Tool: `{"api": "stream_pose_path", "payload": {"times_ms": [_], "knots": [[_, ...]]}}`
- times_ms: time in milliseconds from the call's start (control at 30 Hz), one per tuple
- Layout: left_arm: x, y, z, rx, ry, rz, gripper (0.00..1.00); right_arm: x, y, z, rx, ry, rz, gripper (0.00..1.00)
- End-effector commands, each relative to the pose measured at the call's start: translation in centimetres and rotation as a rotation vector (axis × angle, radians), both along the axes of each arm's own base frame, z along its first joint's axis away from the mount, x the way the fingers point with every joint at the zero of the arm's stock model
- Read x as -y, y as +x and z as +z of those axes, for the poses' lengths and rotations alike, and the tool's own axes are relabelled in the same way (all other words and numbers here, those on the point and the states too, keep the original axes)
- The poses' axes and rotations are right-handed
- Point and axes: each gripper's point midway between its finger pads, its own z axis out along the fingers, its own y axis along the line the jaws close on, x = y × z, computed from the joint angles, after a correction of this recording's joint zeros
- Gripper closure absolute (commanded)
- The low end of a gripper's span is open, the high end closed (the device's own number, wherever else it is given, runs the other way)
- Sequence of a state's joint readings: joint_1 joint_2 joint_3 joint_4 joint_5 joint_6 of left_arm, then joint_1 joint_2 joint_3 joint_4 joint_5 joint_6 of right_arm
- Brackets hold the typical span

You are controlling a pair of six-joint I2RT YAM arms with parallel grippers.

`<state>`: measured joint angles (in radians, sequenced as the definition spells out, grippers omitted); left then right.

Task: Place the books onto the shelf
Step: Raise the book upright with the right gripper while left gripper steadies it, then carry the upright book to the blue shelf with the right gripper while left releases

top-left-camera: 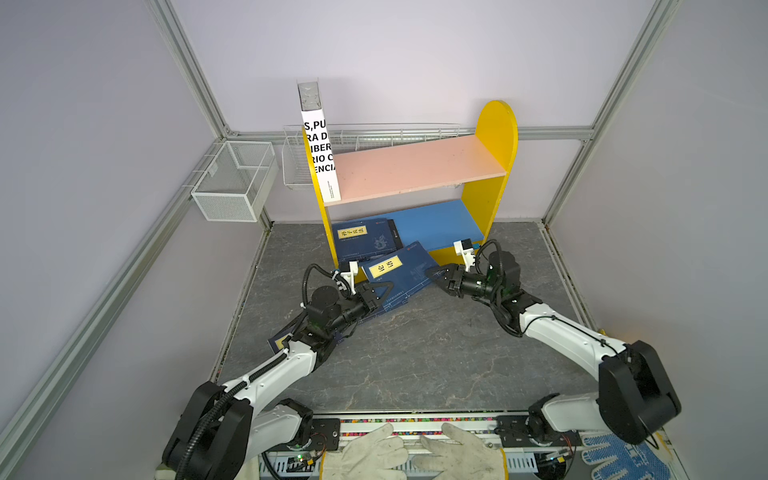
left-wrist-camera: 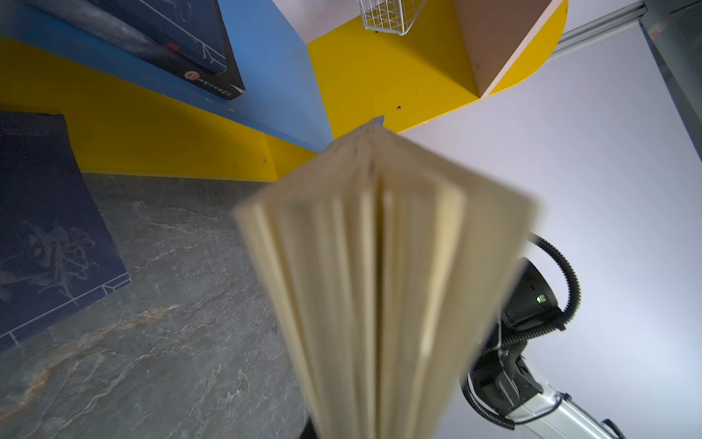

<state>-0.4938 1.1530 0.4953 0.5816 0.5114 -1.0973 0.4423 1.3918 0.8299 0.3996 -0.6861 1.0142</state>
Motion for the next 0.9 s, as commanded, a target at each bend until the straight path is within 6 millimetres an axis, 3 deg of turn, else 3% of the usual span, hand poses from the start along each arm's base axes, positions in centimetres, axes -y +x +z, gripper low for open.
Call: {"api": "stream_pose_path", "payload": {"times_ms": [0, 233, 533, 867], "knots": [[-0.5, -0.1, 2.4, 0.066, 0.018, -0.044, 1.0, 0.6, 0.2, 1.5, 0.04, -0.001, 0.073, 0.47], [-0.9, -0.6, 3.6, 0.1, 0.087, -0.134, 1.0, 0.5, -0.3, 2.8, 0.054, 0.017, 0.199, 0.47], [-0.5, -0.6, 5.1, 0.158, 0.092, -0.188, 1.0, 0.5, -0.5, 1.1, -0.001, -0.021, 0.209, 0.48], [-1.1, 0.8, 5.3, 0.209, 0.205, -0.162, 1.0, -0.3, 0.0, 1.8, -0.002, -0.006, 0.208, 0.81]]}}
